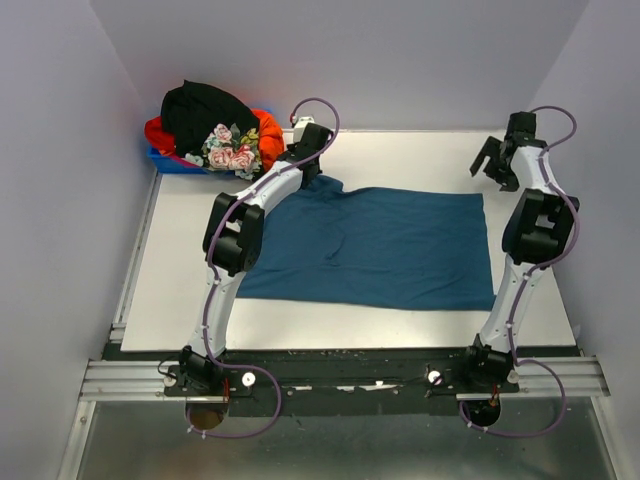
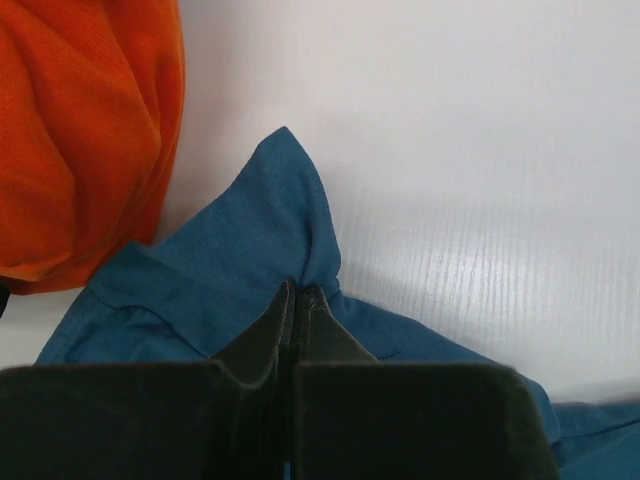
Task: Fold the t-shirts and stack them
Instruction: Grap the side of the flattened tshirt furthest away from the robot with both arms
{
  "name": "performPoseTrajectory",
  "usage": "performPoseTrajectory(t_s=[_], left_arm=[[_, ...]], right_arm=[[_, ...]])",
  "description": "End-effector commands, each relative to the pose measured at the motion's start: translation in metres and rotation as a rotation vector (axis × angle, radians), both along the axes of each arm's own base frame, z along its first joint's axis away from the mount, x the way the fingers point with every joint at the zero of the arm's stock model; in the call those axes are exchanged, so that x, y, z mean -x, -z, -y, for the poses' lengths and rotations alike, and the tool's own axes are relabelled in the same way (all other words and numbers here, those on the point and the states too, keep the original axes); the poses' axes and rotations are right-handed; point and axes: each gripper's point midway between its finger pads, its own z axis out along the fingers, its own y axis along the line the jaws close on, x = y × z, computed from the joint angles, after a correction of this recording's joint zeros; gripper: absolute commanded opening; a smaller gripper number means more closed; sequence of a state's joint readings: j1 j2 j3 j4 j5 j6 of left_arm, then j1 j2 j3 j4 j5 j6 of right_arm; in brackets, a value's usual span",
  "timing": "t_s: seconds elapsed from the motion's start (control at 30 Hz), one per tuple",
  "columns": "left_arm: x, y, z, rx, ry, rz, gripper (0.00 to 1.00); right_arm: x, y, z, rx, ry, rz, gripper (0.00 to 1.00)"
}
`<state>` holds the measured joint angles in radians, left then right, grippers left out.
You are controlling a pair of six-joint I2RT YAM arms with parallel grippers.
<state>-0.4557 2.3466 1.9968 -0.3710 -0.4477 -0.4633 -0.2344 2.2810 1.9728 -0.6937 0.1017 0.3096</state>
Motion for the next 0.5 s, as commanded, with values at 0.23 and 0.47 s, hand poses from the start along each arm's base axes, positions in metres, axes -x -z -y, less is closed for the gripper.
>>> performPoseTrajectory(t_s=[0.23,0.47], left_arm=[[0.000,-0.033,0.007,0.055,0.023,0.052,0.00],[0.001,-0.033,0.009,0.058,0.027,0.048,0.00]], right_arm=[[-0.017,0.002,-0.005,-0.100,-0.193,0.042,0.79],[-0.009,0.015,-0.003,-0.109,-0.154,-0.021,0.67]])
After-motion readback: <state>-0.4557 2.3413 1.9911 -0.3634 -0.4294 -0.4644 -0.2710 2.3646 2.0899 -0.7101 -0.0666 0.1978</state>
